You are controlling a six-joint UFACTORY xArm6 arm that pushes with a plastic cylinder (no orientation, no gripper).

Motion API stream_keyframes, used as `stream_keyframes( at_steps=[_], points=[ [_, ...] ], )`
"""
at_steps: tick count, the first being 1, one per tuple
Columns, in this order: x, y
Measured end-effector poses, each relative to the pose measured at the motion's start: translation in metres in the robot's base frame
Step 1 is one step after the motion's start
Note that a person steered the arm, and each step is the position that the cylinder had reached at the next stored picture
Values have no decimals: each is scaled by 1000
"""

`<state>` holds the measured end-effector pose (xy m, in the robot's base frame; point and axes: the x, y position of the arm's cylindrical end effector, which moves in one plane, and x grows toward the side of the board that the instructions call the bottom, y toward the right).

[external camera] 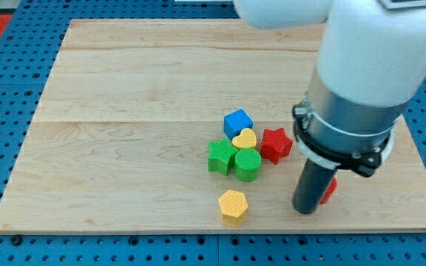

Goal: Separate the red circle from the groups of block

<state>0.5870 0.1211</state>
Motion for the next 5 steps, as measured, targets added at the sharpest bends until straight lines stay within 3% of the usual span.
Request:
stream_keyframes(
  at_steps=[1, 3, 5],
  points=[
    [22, 2],
    [15, 57],
    [-10, -21]
  ],
)
